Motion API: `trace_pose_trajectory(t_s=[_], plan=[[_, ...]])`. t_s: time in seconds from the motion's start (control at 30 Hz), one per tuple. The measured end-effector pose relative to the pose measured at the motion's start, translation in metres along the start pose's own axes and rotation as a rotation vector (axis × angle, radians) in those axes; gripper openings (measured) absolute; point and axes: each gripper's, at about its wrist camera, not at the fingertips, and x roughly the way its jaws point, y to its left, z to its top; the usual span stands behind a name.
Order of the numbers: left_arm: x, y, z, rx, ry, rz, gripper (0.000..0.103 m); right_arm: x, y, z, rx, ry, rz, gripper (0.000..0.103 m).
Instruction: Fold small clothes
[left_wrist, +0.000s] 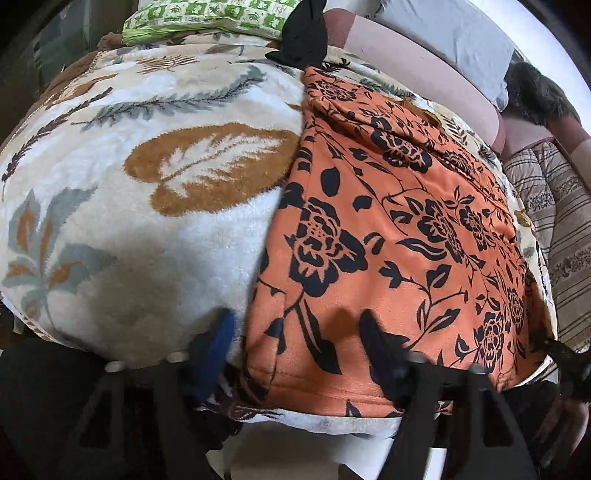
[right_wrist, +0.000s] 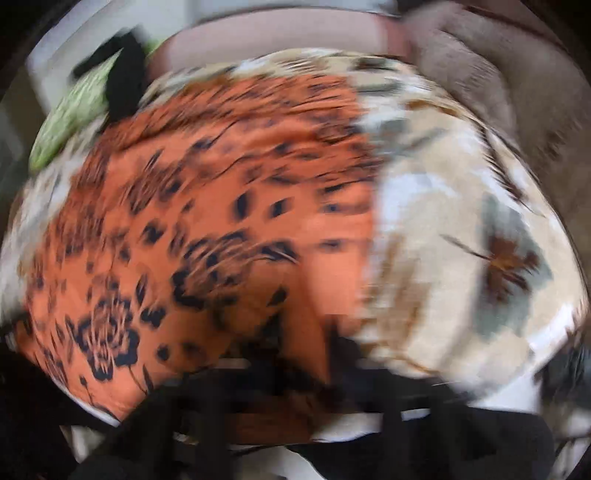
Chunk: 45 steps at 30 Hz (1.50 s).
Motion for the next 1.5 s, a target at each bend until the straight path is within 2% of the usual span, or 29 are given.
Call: trace_pose_trajectory(t_s=[0.03,0.13,0.2,0.23,0.27,0.3,0.33,0.4,0.47,0.53,0.57,0.6,0.63,0.67,0.7,0.77,0.9,1.0,1.03,1.07,1.1,1.17,1.23,1.27,1.3,1.33,1.37,1.47,1.5], plan=[[-0.001,0.002,0.000,0.006,0.002,0.025,0.020,-0.001,-0.018,0.000,0.068,0.001,0.009,0.014],[-0.003,0.016,0.000,-0.056,0.018,-0.026,0.012,-0.007,-0.090,-0.018,0.340,0.018,0.047,0.014],[-0.005,0.020,-0.001,-0.075,0.026,-0.043,0.013,-0.012,-0.108,-0.025,0.415,0.018,0.081,0.017],[-0.008,0.020,-0.002,-0.089,0.032,-0.063,0.019,-0.017,-0.112,-0.024,0.397,0.012,0.102,0.020],[-0.010,0.020,-0.003,-0.095,0.029,-0.079,0.027,-0.021,-0.111,-0.023,0.375,0.010,0.112,0.040],[-0.014,0.019,-0.005,-0.095,0.017,-0.099,0.046,-0.025,-0.108,-0.022,0.365,-0.001,0.116,0.078],[-0.018,0.017,-0.006,-0.092,0.003,-0.112,0.063,-0.032,-0.102,-0.019,0.353,-0.043,0.126,0.085],[-0.021,0.010,-0.008,-0.071,-0.021,-0.113,0.069,-0.040,-0.094,-0.006,0.292,-0.093,0.133,0.085],[-0.012,0.004,-0.011,-0.036,0.014,-0.087,0.069,-0.034,-0.087,0.011,0.227,-0.083,0.096,0.085],[0.001,0.002,-0.014,-0.028,0.069,-0.060,0.067,-0.006,-0.080,0.022,0.143,-0.005,0.066,0.084],[0.001,-0.001,-0.015,-0.006,0.063,-0.028,0.059,0.010,-0.078,0.023,0.118,0.059,0.068,0.084],[0.000,-0.005,-0.014,0.038,0.063,0.018,0.019,0.023,-0.074,0.023,0.098,0.118,0.085,0.070],[0.000,-0.007,-0.014,0.056,0.068,0.014,0.009,0.027,-0.070,0.019,0.065,0.128,0.060,0.064],[-0.001,-0.006,-0.013,0.045,0.078,-0.012,0.009,0.023,-0.066,0.016,0.021,0.119,0.038,0.052],[-0.002,-0.006,-0.012,0.043,0.078,-0.014,0.008,0.017,-0.062,0.014,-0.003,0.134,0.051,0.031],[-0.019,-0.009,-0.009,0.031,0.041,-0.028,0.007,0.011,-0.066,0.013,0.022,0.162,0.124,0.006],[-0.083,-0.009,-0.009,-0.031,-0.110,-0.088,0.007,-0.040,-0.076,0.015,0.057,0.073,0.182,0.006],[-0.049,0.000,-0.015,-0.047,-0.021,-0.036,0.007,-0.044,-0.086,0.010,0.074,0.076,0.155,0.006],[-0.020,0.006,-0.018,-0.064,0.065,-0.016,0.008,-0.027,-0.092,0.004,0.092,0.132,0.145,0.009],[-0.008,0.011,-0.018,-0.085,0.098,-0.006,0.008,-0.009,-0.096,0.000,0.114,0.194,0.149,0.010],[-0.002,0.013,-0.019,-0.111,0.105,-0.002,0.008,0.002,-0.100,-0.005,0.145,0.226,0.168,0.011],[-0.012,0.011,-0.015,-0.113,0.068,-0.024,0.009,-0.002,-0.099,-0.008,0.159,0.199,0.179,0.014],[-0.017,0.006,-0.011,-0.085,0.038,-0.021,0.015,-0.011,-0.098,-0.010,0.152,0.174,0.202,0.031],[-0.015,0.007,-0.013,-0.090,0.036,-0.010,0.018,-0.014,-0.099,-0.010,0.150,0.168,0.191,0.063],[-0.012,0.009,-0.014,-0.107,0.044,-0.007,0.031,-0.016,-0.098,-0.010,0.147,0.154,0.176,0.080],[-0.008,0.012,-0.016,-0.120,0.057,-0.008,0.046,-0.013,-0.091,-0.003,0.140,0.138,0.173,0.080],[-0.002,0.015,-0.018,-0.139,0.087,-0.010,0.050,-0.014,-0.091,-0.004,0.142,0.141,0.183,0.080],[0.000,0.014,-0.022,-0.121,0.099,-0.005,0.049,0.002,-0.086,-0.006,0.143,0.186,0.224,0.076],[-0.002,0.011,-0.021,-0.103,0.088,-0.006,0.032,0.011,-0.085,-0.006,0.157,0.207,0.223,0.060]])
